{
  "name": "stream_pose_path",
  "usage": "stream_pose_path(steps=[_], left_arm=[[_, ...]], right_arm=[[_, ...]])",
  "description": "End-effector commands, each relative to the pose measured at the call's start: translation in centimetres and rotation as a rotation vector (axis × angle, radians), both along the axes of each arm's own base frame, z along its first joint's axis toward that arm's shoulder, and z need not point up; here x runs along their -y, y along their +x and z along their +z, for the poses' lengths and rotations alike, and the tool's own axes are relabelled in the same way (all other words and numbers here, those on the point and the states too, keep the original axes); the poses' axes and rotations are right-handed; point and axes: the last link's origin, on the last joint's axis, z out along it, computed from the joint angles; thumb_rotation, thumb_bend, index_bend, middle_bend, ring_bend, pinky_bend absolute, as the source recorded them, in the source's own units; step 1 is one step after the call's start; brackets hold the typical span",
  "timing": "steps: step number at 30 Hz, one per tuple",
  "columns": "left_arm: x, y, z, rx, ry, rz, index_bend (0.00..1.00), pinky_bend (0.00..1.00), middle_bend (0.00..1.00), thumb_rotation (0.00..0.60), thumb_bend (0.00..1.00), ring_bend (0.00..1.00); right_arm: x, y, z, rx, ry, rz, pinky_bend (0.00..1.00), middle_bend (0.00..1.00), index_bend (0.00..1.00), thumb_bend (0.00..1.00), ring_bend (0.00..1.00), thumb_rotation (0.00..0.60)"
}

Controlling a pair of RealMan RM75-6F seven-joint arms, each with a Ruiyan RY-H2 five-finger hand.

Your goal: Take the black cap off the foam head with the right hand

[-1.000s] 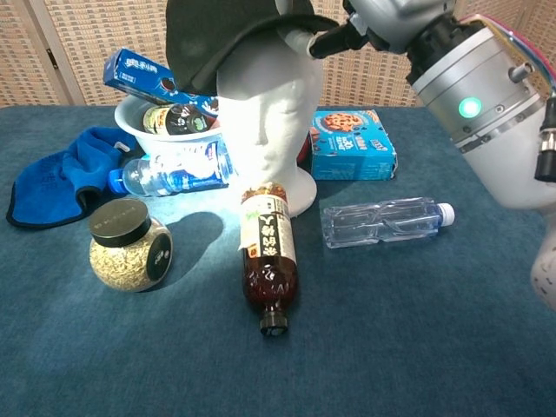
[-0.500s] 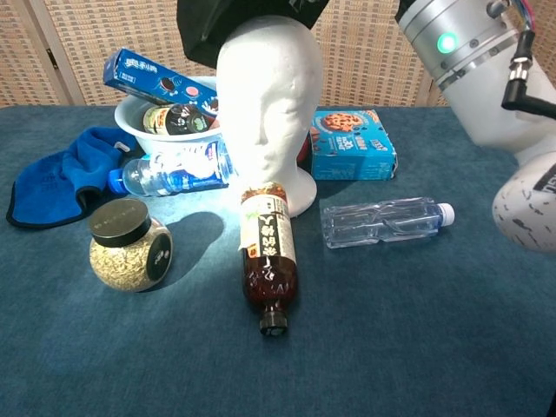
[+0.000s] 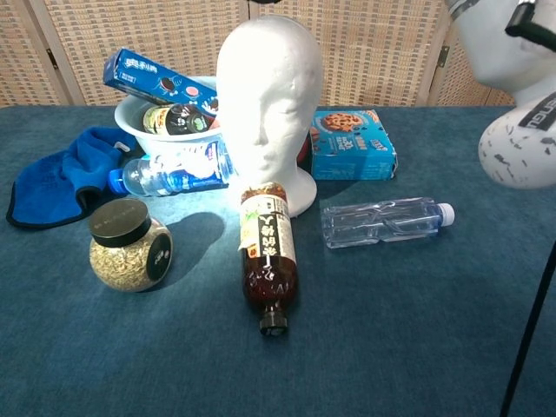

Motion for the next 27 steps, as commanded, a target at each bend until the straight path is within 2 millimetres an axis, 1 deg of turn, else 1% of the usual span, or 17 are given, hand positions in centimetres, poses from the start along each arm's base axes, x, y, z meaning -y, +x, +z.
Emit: stream_pose_path(steps=[1,4,5,6,12,14,19,20,22,27], left_arm=[[0.0,0.0,0.0,0.0,-0.001,0.001,0.05,0.0,0.0,0.6,0.24,0.0],[-0.1,0.1,-0.2,0.001,-0.008,-0.003,0.05,0.0,0.0,0.6,0.24,0.0],[-0.1,0.1,-0.2,0.002,-0.01,-0.006,0.05,0.0,0.0,0.6,0.24,0.0],[-0.1,0.2,-0.3,0.002,-0.012,-0.007,0.05,0.0,0.0,0.6,0.24,0.0],[0.0,0.2,-0.4,0.002,-0.015,-0.007,0.05,0.0,0.0,0.6,0.24,0.0],[0.1,0.3,-0.4,0.001,-0.015,-0.009,0.05,0.0,0.0,0.6,0.24,0.0],[0.2,0.6,-0.5,-0.001,-0.015,-0.016,0.05,0.0,0.0,0.6,0.24,0.0],[0.2,0.7,-0.5,-0.001,-0.015,-0.018,0.05,0.0,0.0,0.6,0.24,0.0],[0.3,0.7,-0.5,-0.003,-0.018,-0.018,0.05,0.0,0.0,0.6,0.24,0.0],[0.4,0.9,-0.8,-0.003,-0.024,-0.022,0.05,0.0,0.0,0.6,0.24,0.0]], right_arm=[[-0.1,-1.0,1.4,0.028,-0.019,-0.016,0.09,0.39,0.68,0.45,0.16,0.6],[-0.3,-2.5,2.4,0.038,-0.017,-0.049,0.09,0.39,0.68,0.45,0.16,0.6],[0.2,-3.2,3.0,0.034,-0.013,-0.073,0.09,0.39,0.68,0.45,0.16,0.6],[0.3,-3.8,3.3,0.031,-0.005,-0.081,0.09,0.39,0.68,0.45,0.16,0.6],[-1.5,-8.1,3.3,0.01,0.066,-0.13,0.09,0.39,0.68,0.45,0.16,0.6],[-2.6,-9.5,3.0,0.009,0.099,-0.142,0.09,0.39,0.68,0.45,0.16,0.6],[-5.1,-12.4,2.5,-0.008,0.158,-0.169,0.09,0.39,0.68,0.45,0.16,0.6],[-6.2,-13.1,2.1,-0.019,0.168,-0.17,0.09,0.39,0.68,0.45,0.16,0.6],[-7.2,-14.1,2.0,-0.031,0.177,-0.183,0.09,0.39,0.68,0.45,0.16,0.6],[-8.9,-15.9,1.7,-0.025,0.233,-0.211,0.09,0.39,0.68,0.45,0.16,0.6]])
